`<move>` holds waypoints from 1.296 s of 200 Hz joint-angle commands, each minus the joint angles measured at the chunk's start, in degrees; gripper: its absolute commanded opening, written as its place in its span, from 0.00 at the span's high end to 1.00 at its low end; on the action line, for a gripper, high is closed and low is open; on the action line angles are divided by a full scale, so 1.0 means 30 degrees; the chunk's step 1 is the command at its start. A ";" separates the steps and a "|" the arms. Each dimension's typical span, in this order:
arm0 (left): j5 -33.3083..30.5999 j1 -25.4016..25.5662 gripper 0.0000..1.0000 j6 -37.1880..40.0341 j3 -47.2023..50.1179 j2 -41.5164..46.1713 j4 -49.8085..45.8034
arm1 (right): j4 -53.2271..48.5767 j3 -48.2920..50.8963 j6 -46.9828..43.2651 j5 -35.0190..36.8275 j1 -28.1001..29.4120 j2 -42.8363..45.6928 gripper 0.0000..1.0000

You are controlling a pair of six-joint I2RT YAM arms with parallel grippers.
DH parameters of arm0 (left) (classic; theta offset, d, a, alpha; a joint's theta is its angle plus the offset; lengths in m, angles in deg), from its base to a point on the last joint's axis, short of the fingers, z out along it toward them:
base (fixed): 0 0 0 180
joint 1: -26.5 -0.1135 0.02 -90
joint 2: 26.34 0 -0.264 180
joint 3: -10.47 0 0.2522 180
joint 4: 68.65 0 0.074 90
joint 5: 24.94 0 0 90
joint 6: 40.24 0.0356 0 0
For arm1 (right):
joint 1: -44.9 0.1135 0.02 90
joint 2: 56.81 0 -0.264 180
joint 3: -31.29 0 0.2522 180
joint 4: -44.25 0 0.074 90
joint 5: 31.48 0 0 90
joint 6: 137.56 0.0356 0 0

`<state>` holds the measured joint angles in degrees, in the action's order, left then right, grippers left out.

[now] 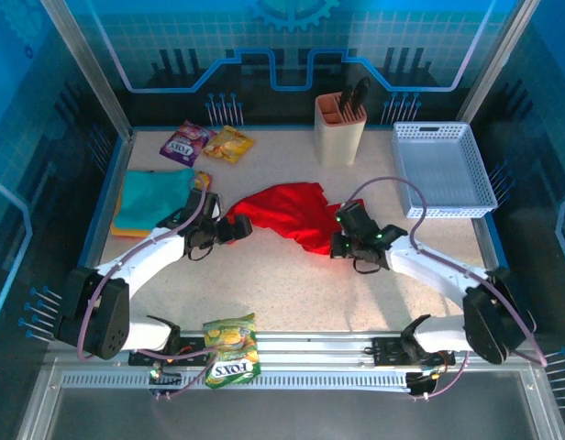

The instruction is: Fold and stack the t-shirts

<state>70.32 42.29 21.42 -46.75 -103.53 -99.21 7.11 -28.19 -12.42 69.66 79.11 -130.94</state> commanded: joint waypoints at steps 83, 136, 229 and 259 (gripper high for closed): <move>0.0414 0.0129 0.04 0.0492 -0.0361 0.0089 -0.0769 | -0.0885 -0.8964 0.0190 0.0067 -0.6401 -0.1868 1.00; 0.0764 0.1439 0.31 -0.0827 -0.0503 -0.0482 0.0315 | -0.4430 -1.3864 -0.0375 -0.1652 -0.7312 -0.8125 0.30; -0.0962 0.4437 0.24 -0.1020 -0.3473 -0.6323 0.1248 | -0.2706 -0.6433 -0.0590 -0.1889 -0.5752 -0.2765 0.00; -0.3066 0.4434 0.34 0.0263 -0.4755 -0.7846 0.0436 | -0.2709 -0.3695 -0.0238 -0.0690 -0.6036 -0.1421 0.05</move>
<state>67.52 55.49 18.86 -57.04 -124.27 -95.73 -0.45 -44.19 -14.37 64.54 61.43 -137.62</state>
